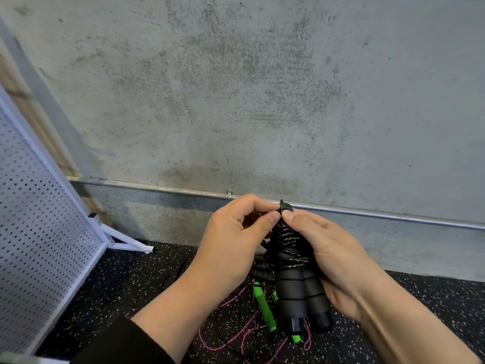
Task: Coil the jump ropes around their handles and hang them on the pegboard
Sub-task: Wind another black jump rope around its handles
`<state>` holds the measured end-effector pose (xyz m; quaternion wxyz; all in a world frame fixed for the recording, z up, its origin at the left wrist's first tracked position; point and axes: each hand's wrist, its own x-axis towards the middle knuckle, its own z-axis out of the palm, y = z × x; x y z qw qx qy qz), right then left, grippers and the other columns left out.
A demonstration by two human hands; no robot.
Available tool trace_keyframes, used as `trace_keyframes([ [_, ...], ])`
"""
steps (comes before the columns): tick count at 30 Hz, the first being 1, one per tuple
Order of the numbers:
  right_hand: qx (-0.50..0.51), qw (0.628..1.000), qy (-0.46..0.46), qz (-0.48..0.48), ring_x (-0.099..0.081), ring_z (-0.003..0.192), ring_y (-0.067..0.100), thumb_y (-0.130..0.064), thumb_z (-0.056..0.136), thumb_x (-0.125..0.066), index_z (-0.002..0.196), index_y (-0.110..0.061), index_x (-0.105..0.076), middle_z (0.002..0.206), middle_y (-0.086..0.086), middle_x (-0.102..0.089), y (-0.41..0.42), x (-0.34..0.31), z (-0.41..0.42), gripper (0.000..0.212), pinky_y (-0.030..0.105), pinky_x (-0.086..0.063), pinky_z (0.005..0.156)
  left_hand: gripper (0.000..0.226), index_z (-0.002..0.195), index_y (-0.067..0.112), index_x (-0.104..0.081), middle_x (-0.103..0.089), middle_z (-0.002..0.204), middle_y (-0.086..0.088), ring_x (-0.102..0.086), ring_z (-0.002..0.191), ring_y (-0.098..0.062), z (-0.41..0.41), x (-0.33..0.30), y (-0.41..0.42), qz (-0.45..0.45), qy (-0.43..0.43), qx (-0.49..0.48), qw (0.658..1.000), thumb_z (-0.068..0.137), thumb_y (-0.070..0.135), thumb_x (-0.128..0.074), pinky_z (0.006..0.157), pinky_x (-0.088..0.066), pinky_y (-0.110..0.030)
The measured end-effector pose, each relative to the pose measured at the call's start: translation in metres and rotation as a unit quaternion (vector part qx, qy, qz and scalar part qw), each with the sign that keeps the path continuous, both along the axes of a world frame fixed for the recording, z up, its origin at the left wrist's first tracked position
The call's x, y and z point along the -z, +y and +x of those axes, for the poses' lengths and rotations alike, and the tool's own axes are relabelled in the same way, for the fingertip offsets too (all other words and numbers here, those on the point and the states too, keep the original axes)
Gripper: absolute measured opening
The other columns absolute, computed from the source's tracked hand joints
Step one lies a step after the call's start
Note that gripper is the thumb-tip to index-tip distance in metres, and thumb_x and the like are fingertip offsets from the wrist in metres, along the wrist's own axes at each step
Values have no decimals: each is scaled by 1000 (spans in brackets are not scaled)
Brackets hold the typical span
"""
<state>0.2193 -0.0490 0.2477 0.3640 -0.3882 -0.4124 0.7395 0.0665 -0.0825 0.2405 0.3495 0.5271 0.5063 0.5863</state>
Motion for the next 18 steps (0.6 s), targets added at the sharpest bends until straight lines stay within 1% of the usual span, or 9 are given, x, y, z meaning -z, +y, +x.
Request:
trace_keyframes([
  [2, 23, 999, -24, 36, -68, 103, 32, -28, 79, -78, 115, -12, -73, 117, 23, -71, 0, -5, 0, 40, 56, -55, 97, 16, 94, 26, -75, -74, 87, 2, -66, 81, -11, -1, -2, 3, 3, -10, 7, 1000, 92, 10, -72, 79, -55, -28],
  [3, 31, 997, -33, 57, -71, 100, 29, -30, 78, -76, 118, -13, -71, 115, 19, -73, -1, -8, 0, 44, 45, -60, 86, 19, 99, 31, -73, -72, 88, -2, -66, 80, -14, -2, -3, 5, 5, -9, 12, 1000, 90, 15, -72, 81, -55, -32],
  [5, 40, 994, -49, 89, -74, 93, 26, -31, 75, -76, 124, -18, -65, 111, 15, -75, -1, -13, 1, 51, 34, -60, 71, 35, 112, 46, -69, -70, 94, -6, -67, 85, -25, -6, -6, 7, 6, 7, 30, 1000, 85, 23, -70, 87, -55, -38],
  [6, 43, 993, -53, 96, -75, 87, 25, -30, 74, -76, 125, -22, -62, 107, 14, -76, -2, -15, 3, 53, 31, -59, 67, 41, 116, 52, -67, -70, 95, -4, -67, 88, -26, -9, -7, 8, 7, 30, 41, 999, 85, 25, -70, 89, -54, -38],
  [9, 35, 992, -67, 101, -73, 78, 23, -28, 72, -76, 126, -24, -55, 102, 15, -76, -3, -17, 8, 58, 31, -58, 65, 43, 121, 55, -64, -70, 98, 15, -66, 97, -8, -17, -8, 8, 25, 158, 57, 985, 89, 27, -70, 93, -52, -31],
  [11, 23, 992, -69, 102, -72, 76, 21, -27, 73, -76, 125, -23, -54, 101, 14, -76, -3, -17, 10, 57, 29, -58, 64, 39, 116, 56, -67, -71, 100, 20, -67, 102, -7, -18, -9, 7, 31, 189, 54, 980, 92, 25, -71, 93, -53, -32],
  [13, 20, 993, -66, 100, -71, 74, 19, -28, 73, -75, 123, -22, -55, 98, 13, -76, -4, -18, 11, 54, 28, -57, 62, 40, 110, 57, -69, -71, 97, 17, -68, 96, -8, -17, -8, 5, 30, 176, 39, 983, 91, 22, -74, 90, -54, -34],
  [16, 20, 994, -61, 88, -69, 75, 23, -30, 72, -76, 119, -21, -56, 93, 13, -76, -3, -19, 10, 52, 36, -58, 69, 33, 105, 45, -68, -70, 85, 6, -69, 81, -15, -15, -10, 5, 8, 77, 51, 996, 85, 21, -79, 82, -55, -37],
  [18, 20, 995, -51, 85, -67, 77, 29, -31, 74, -76, 116, -20, -56, 94, 16, -75, -3, -19, 9, 48, 41, -56, 73, 26, 99, 36, -70, -71, 85, 6, -69, 80, -13, -14, -11, 5, 3, 51, 44, 998, 85, 18, -81, 80, -55, -34],
])
